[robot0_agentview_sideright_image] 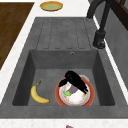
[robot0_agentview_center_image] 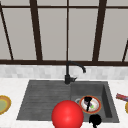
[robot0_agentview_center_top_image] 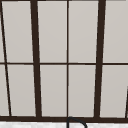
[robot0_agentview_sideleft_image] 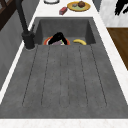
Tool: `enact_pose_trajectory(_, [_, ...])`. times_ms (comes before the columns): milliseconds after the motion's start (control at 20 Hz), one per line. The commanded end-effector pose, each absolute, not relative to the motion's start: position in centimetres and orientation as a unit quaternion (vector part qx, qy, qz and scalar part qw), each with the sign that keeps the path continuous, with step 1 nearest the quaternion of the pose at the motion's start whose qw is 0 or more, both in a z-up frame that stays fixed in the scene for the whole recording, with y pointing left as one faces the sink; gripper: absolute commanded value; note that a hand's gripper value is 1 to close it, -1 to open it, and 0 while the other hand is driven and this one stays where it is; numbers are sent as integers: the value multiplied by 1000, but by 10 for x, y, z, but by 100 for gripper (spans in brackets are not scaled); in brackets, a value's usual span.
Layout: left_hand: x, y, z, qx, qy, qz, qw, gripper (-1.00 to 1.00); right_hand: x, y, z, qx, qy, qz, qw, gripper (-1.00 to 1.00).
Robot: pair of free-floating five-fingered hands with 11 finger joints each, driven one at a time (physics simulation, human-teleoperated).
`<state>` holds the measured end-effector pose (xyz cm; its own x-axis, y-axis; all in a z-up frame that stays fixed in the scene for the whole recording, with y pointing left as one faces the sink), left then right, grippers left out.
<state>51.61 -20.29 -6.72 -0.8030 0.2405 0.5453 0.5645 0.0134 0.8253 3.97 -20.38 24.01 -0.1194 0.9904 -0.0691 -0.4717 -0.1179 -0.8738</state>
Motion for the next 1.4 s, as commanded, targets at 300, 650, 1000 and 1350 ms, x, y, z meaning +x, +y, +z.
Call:
enact_pose_trajectory(300, [546, -205, -96, -352, -669, -634, 163, -100, 40, -204, 240, -360, -361, 655, 558, 0])
enact_pose_trajectory(650, [545, -203, -69, -298, -702, -634, 126, 100, 40, -204, 240, -360, -361, 655, 558, 0])
enact_pose_trajectory(1000, [548, -191, -31, -289, -702, -645, 90, 100, 40, -204, 240, -360, -361, 655, 558, 0])
enact_pose_trajectory(1350, [546, -166, 24, -278, -704, -646, 99, 100, 40, -204, 240, -360, -361, 655, 558, 0])
